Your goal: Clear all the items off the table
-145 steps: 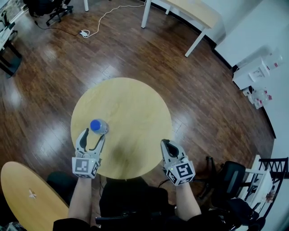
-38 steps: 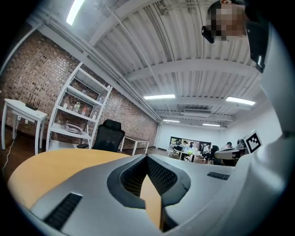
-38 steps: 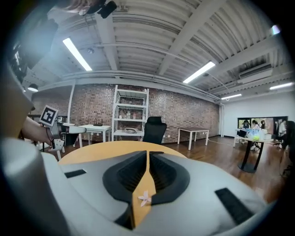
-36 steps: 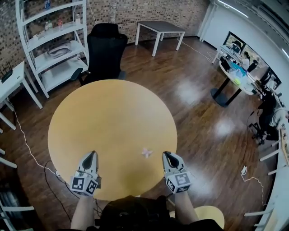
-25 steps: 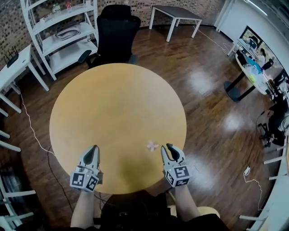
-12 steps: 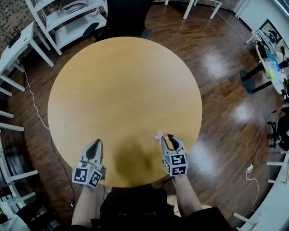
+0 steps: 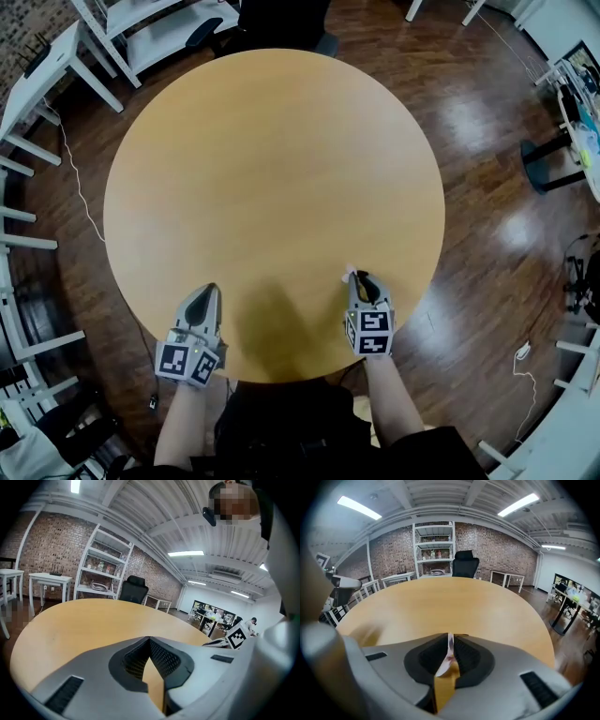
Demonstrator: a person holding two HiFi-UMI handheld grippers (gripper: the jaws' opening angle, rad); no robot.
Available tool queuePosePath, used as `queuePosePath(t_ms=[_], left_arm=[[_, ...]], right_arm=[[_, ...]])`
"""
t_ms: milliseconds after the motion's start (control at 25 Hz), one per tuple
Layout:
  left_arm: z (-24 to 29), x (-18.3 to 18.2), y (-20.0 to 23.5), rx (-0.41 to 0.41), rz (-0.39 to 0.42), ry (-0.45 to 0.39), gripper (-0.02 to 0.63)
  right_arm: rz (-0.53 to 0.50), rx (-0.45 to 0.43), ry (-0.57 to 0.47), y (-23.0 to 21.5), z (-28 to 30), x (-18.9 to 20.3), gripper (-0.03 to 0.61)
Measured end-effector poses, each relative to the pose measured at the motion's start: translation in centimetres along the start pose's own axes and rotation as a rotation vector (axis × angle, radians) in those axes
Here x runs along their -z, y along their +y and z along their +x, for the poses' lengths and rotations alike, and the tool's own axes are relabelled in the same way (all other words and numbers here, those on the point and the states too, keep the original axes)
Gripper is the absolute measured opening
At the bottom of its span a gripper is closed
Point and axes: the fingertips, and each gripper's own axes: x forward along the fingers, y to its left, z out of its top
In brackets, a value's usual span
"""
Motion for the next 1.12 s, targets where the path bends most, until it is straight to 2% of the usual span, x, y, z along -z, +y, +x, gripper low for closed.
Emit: queuePosePath(t_ms=[120,440,760,960,1120], left_arm=[[0.3,0.3,0.1,0.01,-0.007,0.006,0.0],[0.0,-1.0,-0.8,0.068,-0.007,-0.012,0.0],[2.6,-6.3,-2.5,0.267,0.011,-0.114,0.0],[2.9,-8.0,-5.0,0.389,0.048,-0.134,0.0],[3.1,-8.3,-7.3,0.484,0.068,-0.126,0.0]], right_arm=[[-0.006,0.012,-0.007,0.0,0.2,-0.2,0.005],[-0.002,0.048,-0.066,0.1,-2.7,-2.4,0.003],[0.038,0.215,-0.249,-0.2,-8.8,-7.9,0.003],[0.073,0.315,-0.347,-0.2,-14.2,-8.8,0.003],[0.109,0.404,-0.405,-0.5,-18.1,-7.7,0.002]])
